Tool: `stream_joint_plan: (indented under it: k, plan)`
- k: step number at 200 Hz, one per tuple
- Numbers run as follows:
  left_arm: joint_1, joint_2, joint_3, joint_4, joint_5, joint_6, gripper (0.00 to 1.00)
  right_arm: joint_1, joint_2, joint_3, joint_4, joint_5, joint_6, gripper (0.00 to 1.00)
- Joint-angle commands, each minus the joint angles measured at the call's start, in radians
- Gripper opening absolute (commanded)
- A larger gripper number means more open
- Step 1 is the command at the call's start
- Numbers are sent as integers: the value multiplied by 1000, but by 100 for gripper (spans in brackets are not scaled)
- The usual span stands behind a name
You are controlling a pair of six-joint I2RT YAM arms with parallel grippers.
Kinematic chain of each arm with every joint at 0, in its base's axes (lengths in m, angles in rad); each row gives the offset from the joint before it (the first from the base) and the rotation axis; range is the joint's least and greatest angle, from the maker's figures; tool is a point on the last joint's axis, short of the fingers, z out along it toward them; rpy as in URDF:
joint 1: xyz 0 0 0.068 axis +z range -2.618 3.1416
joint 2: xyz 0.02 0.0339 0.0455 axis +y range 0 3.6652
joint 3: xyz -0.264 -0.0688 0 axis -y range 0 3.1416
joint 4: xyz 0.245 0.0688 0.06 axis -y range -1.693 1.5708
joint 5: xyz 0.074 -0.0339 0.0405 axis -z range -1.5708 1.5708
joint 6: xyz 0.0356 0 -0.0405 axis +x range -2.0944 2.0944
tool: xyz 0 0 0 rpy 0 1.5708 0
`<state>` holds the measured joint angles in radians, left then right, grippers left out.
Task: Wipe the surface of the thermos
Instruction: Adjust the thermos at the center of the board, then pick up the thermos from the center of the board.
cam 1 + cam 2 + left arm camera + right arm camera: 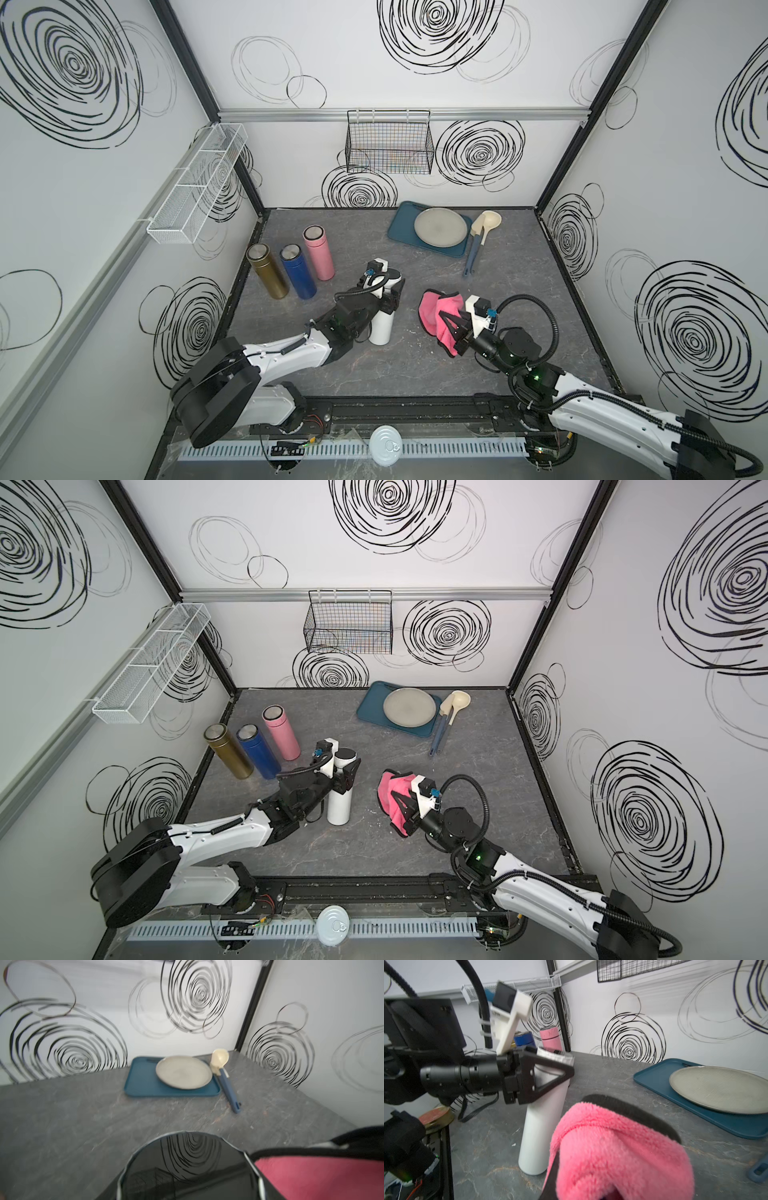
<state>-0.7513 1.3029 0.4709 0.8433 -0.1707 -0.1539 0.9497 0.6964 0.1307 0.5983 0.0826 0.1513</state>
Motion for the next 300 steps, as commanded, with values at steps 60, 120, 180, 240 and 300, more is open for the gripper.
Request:
stream_joint_plan:
  k: [60,120,180,240,300]
  plan:
    - [-28,75,-115,696,236,63,0,192,338,127,193,40,-116,0]
    - [-50,-34,-224,570,278,149,0,205,506,175,270,83,-68,0]
    - [-47,10,-323,649,311,160,7,203,428,108,239,175,-79,0]
    - [-40,-3,-351,645,274,144,70,196,321,71,186,216,-82,0]
    - [5,-176,-341,381,255,131,79,191,322,72,179,208,-81,0]
